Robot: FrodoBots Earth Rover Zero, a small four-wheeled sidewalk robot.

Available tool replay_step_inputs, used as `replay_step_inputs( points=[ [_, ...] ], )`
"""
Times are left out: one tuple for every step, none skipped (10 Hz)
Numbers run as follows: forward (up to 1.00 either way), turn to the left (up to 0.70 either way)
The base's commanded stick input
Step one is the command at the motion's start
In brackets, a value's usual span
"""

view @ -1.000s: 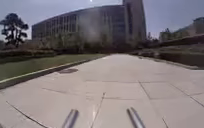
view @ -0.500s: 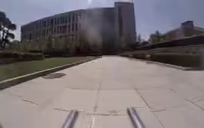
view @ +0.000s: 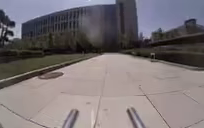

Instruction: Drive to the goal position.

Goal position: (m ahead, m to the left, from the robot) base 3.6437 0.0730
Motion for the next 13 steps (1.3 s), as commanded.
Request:
replay_step_inputs(
  points=[
    [0.7, 0.0],
    [0.7, 0.0],
    [0.7, 0.0],
    [0.7, 0.0],
    [0.7, 0.0],
    [0.7, 0.0],
    [0.7, 0.0],
    [0.7, 0.0],
    [0.7, 0.0],
    [0.7, 0.0],
    [0.7, 0.0],
    [0.7, 0.0],
    [0.7, -0.01]
  ],
)
